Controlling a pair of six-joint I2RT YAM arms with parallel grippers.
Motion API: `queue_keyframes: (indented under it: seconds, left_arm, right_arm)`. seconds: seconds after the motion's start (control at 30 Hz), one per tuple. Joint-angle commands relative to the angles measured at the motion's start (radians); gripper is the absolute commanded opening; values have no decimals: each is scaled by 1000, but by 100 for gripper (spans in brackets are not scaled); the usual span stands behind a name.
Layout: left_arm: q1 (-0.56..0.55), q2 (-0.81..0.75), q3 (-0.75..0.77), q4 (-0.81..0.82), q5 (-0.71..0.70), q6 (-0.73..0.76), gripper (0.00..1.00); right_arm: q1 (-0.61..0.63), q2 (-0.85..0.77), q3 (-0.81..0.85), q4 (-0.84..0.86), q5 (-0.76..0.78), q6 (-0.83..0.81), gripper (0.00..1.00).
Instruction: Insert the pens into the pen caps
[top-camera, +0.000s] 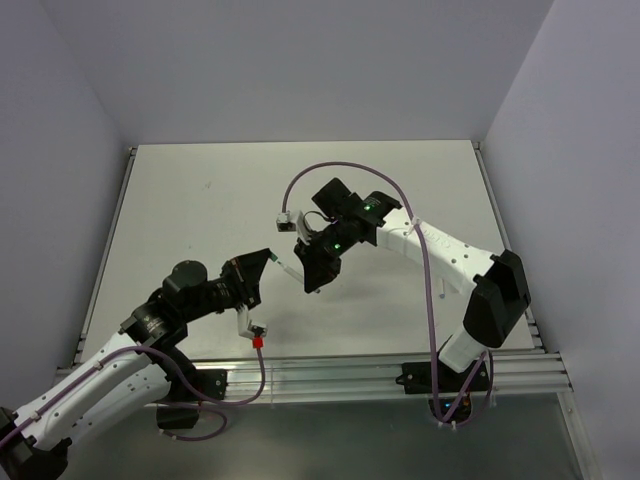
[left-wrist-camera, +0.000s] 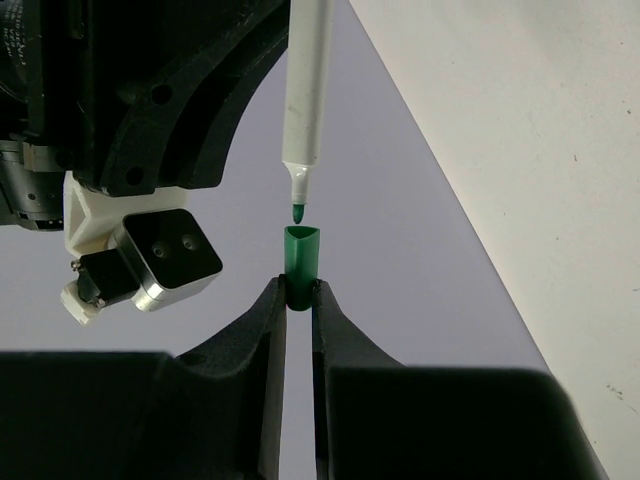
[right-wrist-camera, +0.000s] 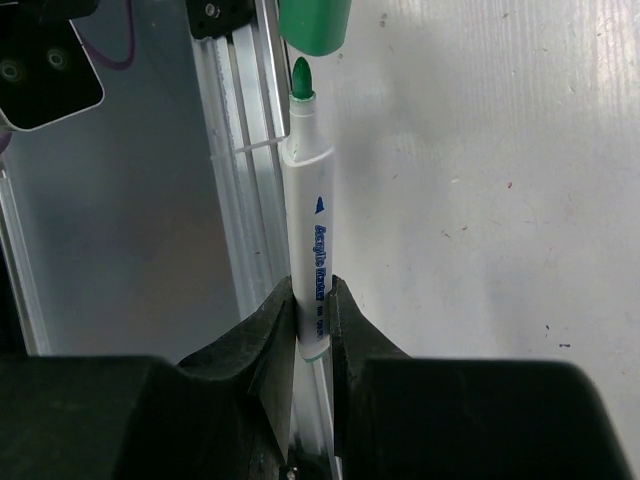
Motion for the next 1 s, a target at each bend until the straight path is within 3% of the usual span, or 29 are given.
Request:
queue_keyframes:
  seconds: [0.0, 0.5, 0.97]
  left_arm:
    - [-4, -5, 41, 24, 39, 10, 0]
    - [-4, -10, 56, -65, 80, 32, 0]
    - [-4, 4, 79, -90, 8, 7, 0]
  right_arm:
    - [12, 8, 54, -14, -5, -16, 0]
    - [15, 22, 77, -15, -3, -14, 0]
    - [13, -13, 23, -15, 0, -19, 0]
